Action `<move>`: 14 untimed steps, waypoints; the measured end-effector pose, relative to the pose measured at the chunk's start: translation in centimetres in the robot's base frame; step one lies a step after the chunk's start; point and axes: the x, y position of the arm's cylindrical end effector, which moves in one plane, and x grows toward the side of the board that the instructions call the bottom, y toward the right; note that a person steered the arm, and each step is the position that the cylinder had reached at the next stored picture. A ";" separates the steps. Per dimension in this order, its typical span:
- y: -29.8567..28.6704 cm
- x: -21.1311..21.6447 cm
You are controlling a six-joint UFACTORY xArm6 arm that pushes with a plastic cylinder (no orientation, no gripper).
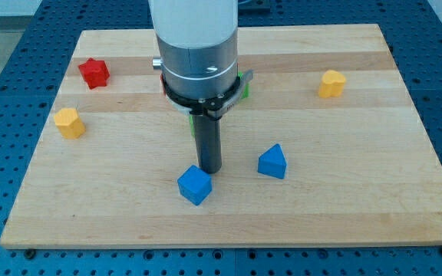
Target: Move the blue triangle to blue cube
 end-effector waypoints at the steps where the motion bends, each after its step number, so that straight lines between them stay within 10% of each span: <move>1: -2.7 1.2; 6: 12.3 -5.7; 9: 4.4 1.3; 14: 3.5 -1.2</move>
